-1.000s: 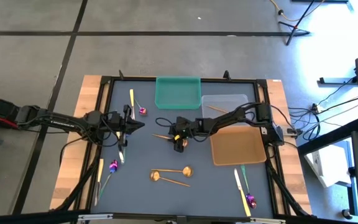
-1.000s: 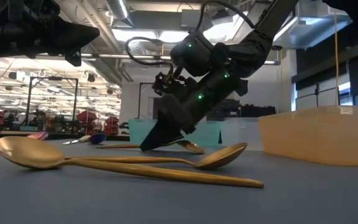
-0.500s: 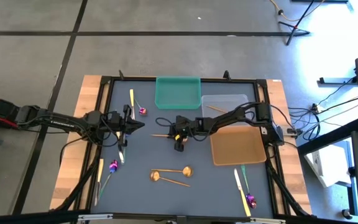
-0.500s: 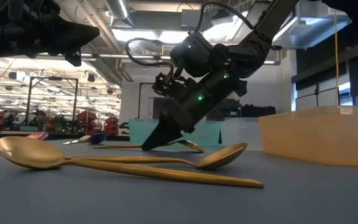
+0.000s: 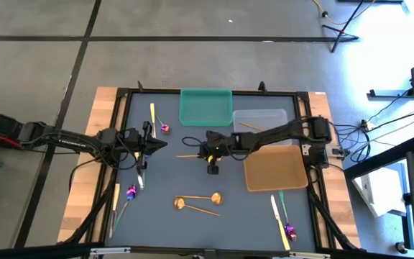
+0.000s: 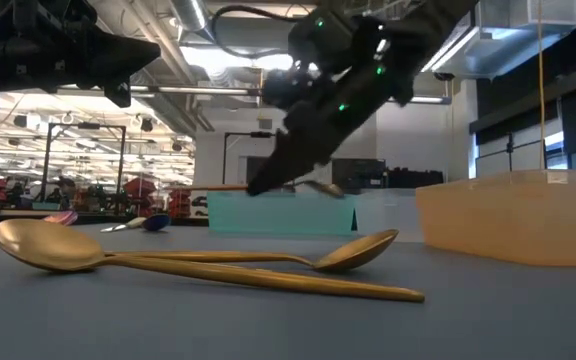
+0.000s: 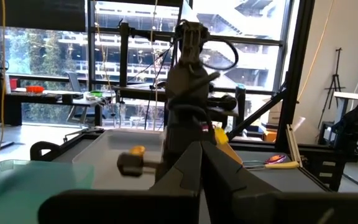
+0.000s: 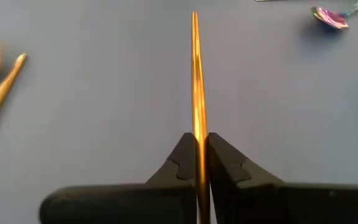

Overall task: Sort silverware by color (type)
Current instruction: Put the gold spoon into the transparent bin

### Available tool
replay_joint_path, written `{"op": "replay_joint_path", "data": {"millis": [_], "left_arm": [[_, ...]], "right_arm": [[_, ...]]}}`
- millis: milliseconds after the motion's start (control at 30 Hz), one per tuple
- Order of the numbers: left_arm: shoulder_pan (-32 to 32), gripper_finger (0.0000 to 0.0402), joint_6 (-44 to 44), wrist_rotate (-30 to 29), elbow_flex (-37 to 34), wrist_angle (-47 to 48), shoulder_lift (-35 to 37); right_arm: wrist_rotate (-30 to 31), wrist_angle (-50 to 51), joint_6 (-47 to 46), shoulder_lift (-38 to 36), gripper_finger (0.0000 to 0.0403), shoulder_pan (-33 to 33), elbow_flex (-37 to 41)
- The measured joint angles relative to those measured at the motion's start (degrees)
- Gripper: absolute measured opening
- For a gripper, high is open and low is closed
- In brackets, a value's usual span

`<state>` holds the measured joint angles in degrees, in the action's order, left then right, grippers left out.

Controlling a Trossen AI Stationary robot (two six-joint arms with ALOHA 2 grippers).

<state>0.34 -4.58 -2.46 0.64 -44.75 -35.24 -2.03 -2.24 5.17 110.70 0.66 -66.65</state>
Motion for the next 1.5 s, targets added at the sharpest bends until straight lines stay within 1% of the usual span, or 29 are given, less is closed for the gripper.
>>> {"op": "replay_joint_path", "data": {"millis": [67, 200, 300, 400, 533, 700, 767, 900, 1000, 1100, 1200, 1333, 1500], "left_arm": [[-0.02, 0.0004, 0.00, -0.28, 0.00, -0.01, 0.02], [0.00, 0.0004, 0.00, -1.32, 0.00, -0.02, 0.02], [0.00, 0.0004, 0.01, -1.34, 0.00, 0.01, 0.00], [0.00, 0.0004, 0.20, -1.70, 0.00, 0.11, 0.00], [0.00, 0.0004, 0.20, -2.99, 0.00, 0.09, 0.00], [0.00, 0.0004, 0.20, -3.02, 0.00, 0.09, 0.00], [0.00, 0.0004, 0.21, -3.00, 0.00, 0.04, 0.00], [0.00, 0.0004, 1.44, -3.02, 0.00, 0.04, 0.00], [0.00, 0.0004, 1.73, -3.02, 0.00, 0.04, 0.00], [0.00, 0.0004, 1.75, -3.02, 0.00, 0.00, 0.00], [0.00, 0.0004, 1.77, -3.02, 0.00, -0.02, 0.00], [0.00, 0.0004, 1.79, -3.40, 0.00, -0.02, 0.00], [0.00, 0.0004, 1.81, -3.44, 0.00, -0.02, 0.00]], "right_arm": [[0.08, 4.55, 0.09, -2.45, 0.0010, 0.02, 0.07], [1.51, 10.05, 1.27, -8.73, 0.0012, 0.03, 0.53], [2.95, 13.61, 1.29, -14.28, 0.0012, 0.05, 3.36], [4.17, 14.75, 1.15, -20.90, 0.0013, 0.05, 8.30], [7.75, 14.83, 0.06, -30.78, 0.0013, 0.10, 15.62], [12.52, 16.19, -0.48, -42.77, 0.0013, 0.12, 24.14], [14.39, 16.37, -0.47, -46.80, 0.0014, 0.31, 27.40], [15.57, 16.19, -0.52, -53.31, 0.0014, 3.08, 33.24], [15.52, 15.78, -0.46, -56.00, 0.0014, 6.97, 37.09], [15.56, 14.04, -0.45, -56.61, 0.0014, 11.60, 40.01], [15.57, 11.51, 0.29, -56.04, 0.0014, 15.64, 42.26], [15.46, 10.66, 2.08, -54.94, 0.0014, 19.81, 43.86], [14.57, 9.29, 2.23, -53.22, 0.0014, 22.69, 44.81]]}}
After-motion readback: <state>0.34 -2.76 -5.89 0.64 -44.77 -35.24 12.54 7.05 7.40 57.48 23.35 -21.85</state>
